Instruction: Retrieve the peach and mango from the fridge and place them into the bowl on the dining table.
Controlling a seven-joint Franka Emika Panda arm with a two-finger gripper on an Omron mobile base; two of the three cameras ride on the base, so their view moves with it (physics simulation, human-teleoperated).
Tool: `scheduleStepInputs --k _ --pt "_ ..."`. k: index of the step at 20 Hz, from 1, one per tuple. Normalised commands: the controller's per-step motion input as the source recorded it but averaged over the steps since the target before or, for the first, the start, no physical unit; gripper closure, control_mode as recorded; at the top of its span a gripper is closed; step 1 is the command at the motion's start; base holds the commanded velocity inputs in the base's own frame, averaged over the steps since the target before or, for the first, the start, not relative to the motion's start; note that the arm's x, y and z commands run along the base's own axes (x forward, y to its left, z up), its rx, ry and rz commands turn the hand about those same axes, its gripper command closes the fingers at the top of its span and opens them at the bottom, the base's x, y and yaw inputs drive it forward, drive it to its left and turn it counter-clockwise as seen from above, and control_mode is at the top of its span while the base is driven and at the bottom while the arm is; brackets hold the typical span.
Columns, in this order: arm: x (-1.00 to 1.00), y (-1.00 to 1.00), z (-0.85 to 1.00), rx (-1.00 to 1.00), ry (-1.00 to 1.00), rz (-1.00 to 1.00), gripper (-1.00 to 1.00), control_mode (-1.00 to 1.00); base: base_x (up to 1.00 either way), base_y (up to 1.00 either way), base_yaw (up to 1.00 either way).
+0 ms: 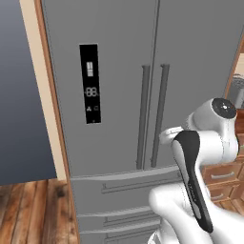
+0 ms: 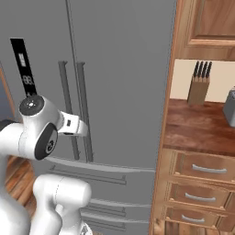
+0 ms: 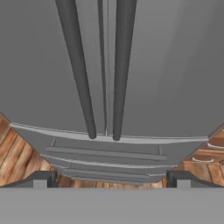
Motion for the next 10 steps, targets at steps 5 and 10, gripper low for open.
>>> scheduleStepInputs --k 5,10 --pt "0.00 0.00 0.00 0.00 0.00 0.00 -1.00 1.00 -0.53 0.09 0.00" --pt "0.00 0.00 0.00 0.00 0.00 0.00 -1.00 1.00 -0.52 0.23 0.00"
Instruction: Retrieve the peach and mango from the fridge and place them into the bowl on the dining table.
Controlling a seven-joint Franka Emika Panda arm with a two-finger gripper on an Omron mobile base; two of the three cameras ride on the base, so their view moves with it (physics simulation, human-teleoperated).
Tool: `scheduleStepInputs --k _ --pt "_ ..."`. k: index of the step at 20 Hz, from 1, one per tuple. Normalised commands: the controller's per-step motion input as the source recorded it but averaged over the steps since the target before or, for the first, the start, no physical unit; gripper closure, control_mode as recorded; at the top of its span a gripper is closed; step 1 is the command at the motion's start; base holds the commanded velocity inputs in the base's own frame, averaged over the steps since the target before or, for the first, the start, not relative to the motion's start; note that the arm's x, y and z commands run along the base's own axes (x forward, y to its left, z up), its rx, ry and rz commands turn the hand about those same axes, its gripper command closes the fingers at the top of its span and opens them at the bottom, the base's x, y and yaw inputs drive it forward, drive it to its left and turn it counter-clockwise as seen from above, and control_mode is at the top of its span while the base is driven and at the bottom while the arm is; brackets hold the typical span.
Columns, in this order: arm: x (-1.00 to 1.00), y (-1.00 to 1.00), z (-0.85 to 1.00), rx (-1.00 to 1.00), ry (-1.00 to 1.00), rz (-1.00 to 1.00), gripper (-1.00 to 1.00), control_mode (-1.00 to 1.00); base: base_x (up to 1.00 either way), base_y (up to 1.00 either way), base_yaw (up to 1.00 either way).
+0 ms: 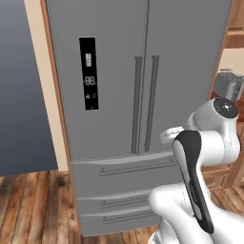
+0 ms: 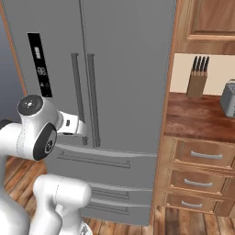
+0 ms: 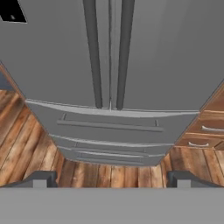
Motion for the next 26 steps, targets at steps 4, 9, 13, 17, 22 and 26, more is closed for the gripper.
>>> scheduleStepInputs --k 4,9,13,17,22,26 --pt "0.00 0.00 0.00 0.00 0.00 0.00 -1.00 1.00 -0.48 0.35 0.00" --pt "0.00 0.00 0.00 0.00 0.00 0.00 -1.00 1.00 -0.30 0.36 0.00" --pt "0.03 -0.08 0.00 0.00 0.00 0.00 -1.00 -1.00 0.00 0.00 0.00" --pt "0.44 -0.37 0.08 0.00 0.00 -0.01 -1.00 -1.00 0.00 0.00 0.00" --pt "0.79 -0.53 0.13 0.01 -0.02 0.00 -1.00 -1.00 0.00 0.00 0.00" --pt "0.71 -0.43 0.08 0.01 -0.04 0.00 -1.00 -1.00 0.00 0.00 0.00"
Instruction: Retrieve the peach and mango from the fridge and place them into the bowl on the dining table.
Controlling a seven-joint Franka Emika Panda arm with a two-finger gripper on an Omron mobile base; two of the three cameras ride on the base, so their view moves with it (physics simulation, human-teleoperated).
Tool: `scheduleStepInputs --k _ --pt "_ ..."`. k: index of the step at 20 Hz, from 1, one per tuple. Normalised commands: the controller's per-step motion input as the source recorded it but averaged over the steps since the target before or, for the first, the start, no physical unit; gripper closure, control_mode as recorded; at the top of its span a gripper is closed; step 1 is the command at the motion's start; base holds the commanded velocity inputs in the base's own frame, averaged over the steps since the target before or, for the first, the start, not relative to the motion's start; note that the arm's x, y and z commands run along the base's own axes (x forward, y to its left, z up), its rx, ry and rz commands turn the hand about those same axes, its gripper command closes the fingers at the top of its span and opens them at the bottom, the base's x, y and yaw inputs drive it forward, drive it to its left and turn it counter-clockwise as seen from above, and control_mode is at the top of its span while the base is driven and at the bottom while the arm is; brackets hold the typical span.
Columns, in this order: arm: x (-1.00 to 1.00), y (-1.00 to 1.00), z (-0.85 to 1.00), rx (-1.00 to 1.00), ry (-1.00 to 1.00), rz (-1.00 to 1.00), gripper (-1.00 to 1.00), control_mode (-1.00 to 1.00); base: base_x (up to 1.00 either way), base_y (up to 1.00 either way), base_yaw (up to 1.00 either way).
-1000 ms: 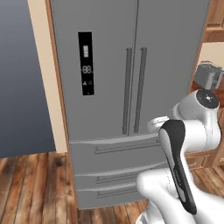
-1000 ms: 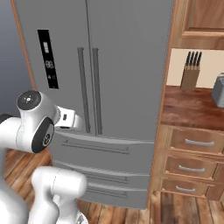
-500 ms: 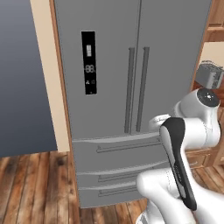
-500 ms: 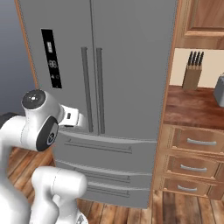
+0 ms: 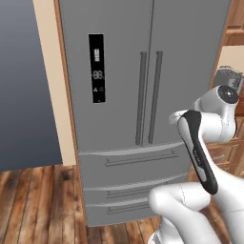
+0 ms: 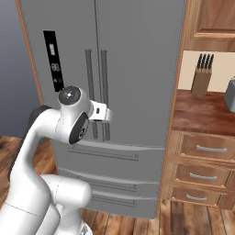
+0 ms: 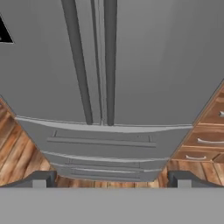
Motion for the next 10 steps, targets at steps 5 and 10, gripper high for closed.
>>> scheduleStepInputs --k 5,10 --pt "0.53 -0.20 0.03 0.00 0.00 0.00 -1.00 -1.00 0.00 0.00 0.00" --pt "0.43 -0.02 0.10 0.00 0.00 0.00 -1.00 -1.00 0.00 0.00 0.00"
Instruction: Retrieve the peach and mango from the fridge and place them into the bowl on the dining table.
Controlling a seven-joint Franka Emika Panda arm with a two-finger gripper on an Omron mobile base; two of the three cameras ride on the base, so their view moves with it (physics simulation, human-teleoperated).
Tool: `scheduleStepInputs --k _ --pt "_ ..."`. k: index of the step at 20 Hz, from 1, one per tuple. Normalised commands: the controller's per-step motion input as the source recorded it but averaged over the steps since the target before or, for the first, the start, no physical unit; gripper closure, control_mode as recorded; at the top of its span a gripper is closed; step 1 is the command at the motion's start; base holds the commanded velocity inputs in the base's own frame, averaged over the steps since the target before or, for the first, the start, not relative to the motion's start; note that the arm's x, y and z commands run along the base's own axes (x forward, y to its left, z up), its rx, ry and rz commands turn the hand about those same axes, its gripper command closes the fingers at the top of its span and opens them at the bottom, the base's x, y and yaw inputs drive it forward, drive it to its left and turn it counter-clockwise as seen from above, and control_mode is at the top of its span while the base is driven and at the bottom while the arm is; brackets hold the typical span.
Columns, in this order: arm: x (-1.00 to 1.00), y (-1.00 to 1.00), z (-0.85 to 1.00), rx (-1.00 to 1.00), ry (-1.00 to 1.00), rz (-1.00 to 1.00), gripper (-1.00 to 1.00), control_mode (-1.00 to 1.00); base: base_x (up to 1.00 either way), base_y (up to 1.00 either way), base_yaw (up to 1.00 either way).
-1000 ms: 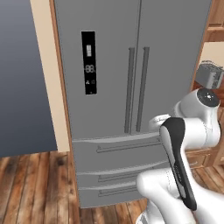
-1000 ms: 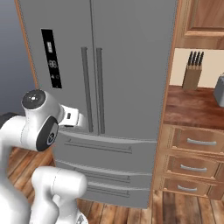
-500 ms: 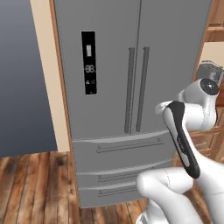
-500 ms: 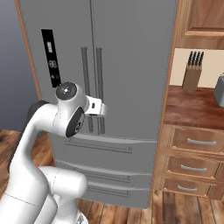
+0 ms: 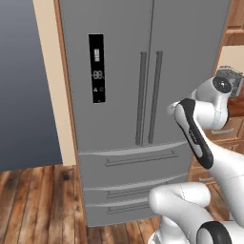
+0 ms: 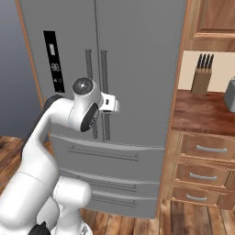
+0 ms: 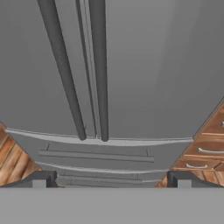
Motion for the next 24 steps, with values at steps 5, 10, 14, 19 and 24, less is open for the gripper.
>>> scheduleStepInputs --k 5,10,14,19,24 --pt "0.46 0.01 0.05 0.00 -0.03 0.00 -1.00 -1.00 0.00 0.00 0.00" --pt "0.24 0.08 0.00 -0.03 -0.25 0.00 -1.00 -1.00 0.00 0.00 0.00" --pt "0.17 0.26 -0.04 -0.01 -0.33 0.00 -1.00 -1.00 0.00 0.00 0.00" --pt "0.31 0.27 0.00 0.00 -0.11 0.00 -1.00 -1.00 0.00 0.00 0.00" --pt "0.57 0.03 0.00 0.01 0.01 0.00 -1.00 -1.00 0.00 0.00 0.00"
